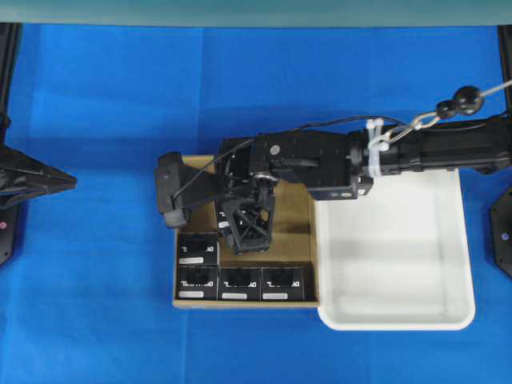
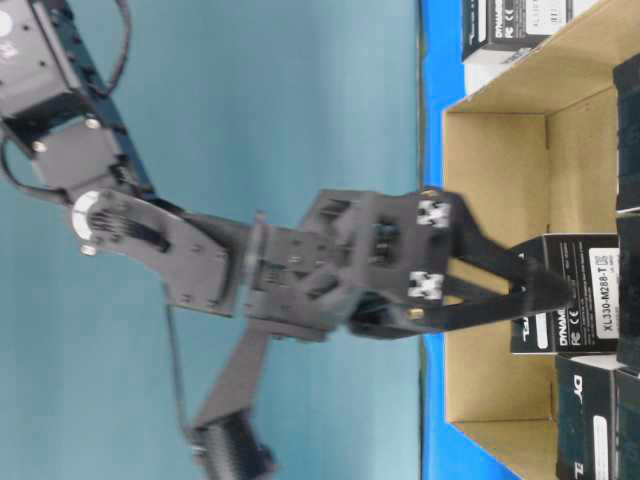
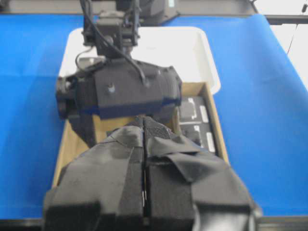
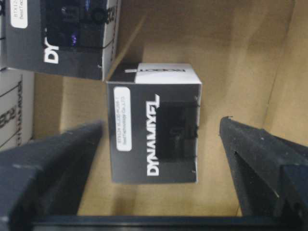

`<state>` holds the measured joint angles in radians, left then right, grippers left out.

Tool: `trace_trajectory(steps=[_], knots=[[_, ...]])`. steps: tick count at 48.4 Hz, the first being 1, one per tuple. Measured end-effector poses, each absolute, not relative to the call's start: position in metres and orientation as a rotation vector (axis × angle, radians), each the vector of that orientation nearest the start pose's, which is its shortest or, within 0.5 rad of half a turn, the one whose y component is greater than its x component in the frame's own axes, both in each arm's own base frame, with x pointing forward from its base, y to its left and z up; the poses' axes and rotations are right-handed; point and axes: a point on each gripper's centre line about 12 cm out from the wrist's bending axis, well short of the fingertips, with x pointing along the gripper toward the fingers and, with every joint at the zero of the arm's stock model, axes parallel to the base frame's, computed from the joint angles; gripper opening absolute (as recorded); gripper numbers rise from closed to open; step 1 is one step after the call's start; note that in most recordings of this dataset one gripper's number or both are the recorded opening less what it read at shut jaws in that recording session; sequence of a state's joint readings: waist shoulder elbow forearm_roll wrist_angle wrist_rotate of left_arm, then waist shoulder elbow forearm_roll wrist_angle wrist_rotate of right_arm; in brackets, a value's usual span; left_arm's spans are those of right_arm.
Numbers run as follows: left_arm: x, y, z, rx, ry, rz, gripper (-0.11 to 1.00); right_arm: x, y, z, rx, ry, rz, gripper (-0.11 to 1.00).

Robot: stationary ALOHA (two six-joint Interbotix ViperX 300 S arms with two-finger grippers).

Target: Pick the box from inside the cardboard box.

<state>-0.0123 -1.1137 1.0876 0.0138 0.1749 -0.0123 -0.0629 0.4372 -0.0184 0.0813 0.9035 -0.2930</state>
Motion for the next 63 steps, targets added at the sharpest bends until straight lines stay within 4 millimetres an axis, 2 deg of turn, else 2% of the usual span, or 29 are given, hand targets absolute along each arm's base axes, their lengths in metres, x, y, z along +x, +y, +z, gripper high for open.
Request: trace_trajectory(steps=[17,63], knots=[[0.174,-0.002,0.303,0.001,0.15,-0.01,-0.07,0.48,-0.017,0.125,-0.117,1.32,0.163,0.98],[0.174,-0.002,0.303,0.003,0.15,-0.011,-0.07,0.48,-0.018,0.116,-0.099,1.303,0.141,0.97]])
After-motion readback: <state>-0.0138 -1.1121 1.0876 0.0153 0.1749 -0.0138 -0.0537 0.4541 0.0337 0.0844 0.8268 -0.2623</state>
